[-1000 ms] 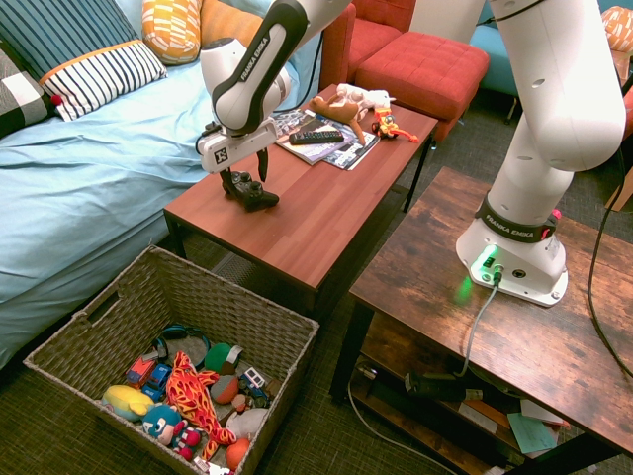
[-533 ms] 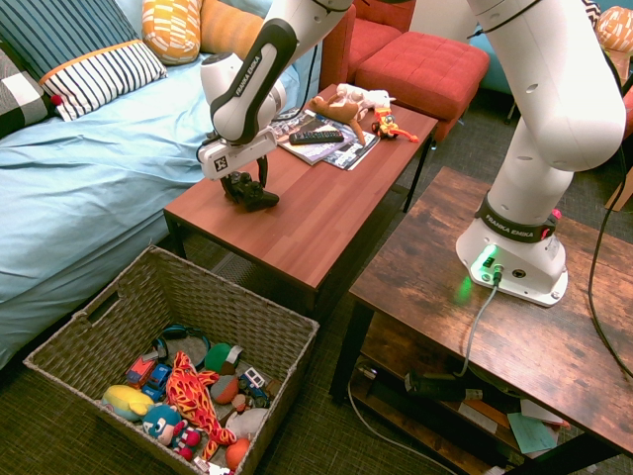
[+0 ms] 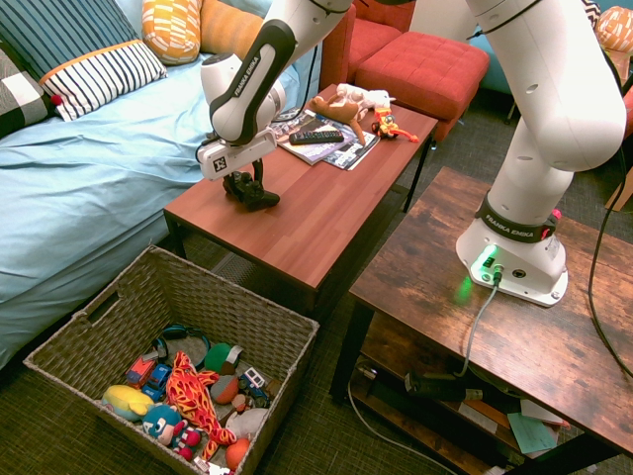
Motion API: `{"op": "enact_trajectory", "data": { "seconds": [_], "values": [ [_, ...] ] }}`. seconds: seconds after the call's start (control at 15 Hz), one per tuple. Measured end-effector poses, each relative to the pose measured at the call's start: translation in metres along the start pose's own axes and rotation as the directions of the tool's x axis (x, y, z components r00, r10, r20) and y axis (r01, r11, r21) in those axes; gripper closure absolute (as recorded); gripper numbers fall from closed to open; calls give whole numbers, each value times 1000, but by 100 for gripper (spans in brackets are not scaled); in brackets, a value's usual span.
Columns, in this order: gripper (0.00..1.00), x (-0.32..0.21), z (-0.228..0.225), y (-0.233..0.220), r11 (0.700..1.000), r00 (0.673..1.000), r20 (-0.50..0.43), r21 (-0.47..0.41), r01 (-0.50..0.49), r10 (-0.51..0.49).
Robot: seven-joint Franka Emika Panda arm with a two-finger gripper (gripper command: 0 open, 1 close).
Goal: Put the gamepad in the basket
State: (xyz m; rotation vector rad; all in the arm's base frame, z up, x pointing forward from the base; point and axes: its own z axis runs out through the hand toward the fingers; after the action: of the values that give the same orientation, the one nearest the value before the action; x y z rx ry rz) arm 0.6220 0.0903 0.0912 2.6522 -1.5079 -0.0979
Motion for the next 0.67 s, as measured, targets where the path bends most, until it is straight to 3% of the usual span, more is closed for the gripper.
{"op": "enact_trajectory", "data": {
  "seconds": [0.4,0.67],
  "values": [
    [100,-3,-12,1,999,999,7,39,36,-36],
    [100,-24,-67,6,992,996,-10,95,84,-83]
  ]
}}
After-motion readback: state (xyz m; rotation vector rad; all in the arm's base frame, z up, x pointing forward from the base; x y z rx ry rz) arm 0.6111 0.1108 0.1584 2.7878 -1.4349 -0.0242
